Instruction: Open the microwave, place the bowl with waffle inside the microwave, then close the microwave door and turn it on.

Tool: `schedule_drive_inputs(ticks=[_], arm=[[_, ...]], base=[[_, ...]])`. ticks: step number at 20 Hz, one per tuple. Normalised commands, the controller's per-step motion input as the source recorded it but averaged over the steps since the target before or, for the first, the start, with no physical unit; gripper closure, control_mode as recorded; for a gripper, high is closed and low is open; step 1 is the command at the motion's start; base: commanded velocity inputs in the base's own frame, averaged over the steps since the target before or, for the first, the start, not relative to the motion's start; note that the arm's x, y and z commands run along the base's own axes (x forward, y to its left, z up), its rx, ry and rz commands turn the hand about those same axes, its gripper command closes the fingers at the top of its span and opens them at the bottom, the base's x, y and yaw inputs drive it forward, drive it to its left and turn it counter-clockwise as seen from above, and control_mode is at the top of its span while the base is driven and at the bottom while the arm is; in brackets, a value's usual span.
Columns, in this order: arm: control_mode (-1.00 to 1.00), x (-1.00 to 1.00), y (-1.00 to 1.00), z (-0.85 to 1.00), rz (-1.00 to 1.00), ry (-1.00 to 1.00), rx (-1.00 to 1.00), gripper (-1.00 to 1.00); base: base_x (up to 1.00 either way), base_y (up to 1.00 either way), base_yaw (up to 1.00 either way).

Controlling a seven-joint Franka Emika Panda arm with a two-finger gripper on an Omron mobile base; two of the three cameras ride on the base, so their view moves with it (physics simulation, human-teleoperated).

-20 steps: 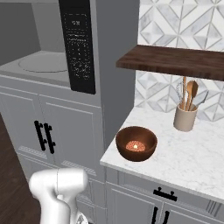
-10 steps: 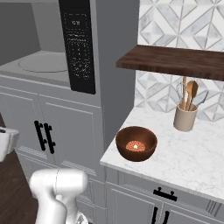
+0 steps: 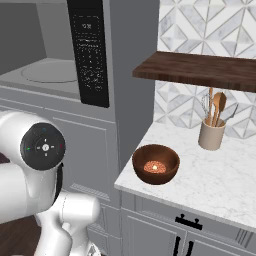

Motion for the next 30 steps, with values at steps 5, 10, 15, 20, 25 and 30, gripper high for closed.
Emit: schedule_drive_inputs(ticks=[5,10,15,20,25,30], arm=[[-1.00,0.29,0.43,0.00,0.00,0.21,0.42,-1.00],[-1.00,0.38,0.43,0.08,0.02,0.18,0.10,-1.00],[-1.00,0.53,0.16,0.06,0.13,0.21,0.00,-1.00],[-1.00,0.63,0.31,0.00,0.20,0.12,0.00,-1.00],[-1.00,0.47,0.40,-0.06,0.14,0.00,0.05,-1.00],[-1.00,0.29,0.69,-0.05,0.09,0.00,0.00,-1.00]], base=[[0.00,0.00,0.00],[0.00,0.00,0.00],[0.00,0.00,0.00],[0.00,0.00,0.00],[0.00,0.00,0.00],[0.00,0.00,0.00]])
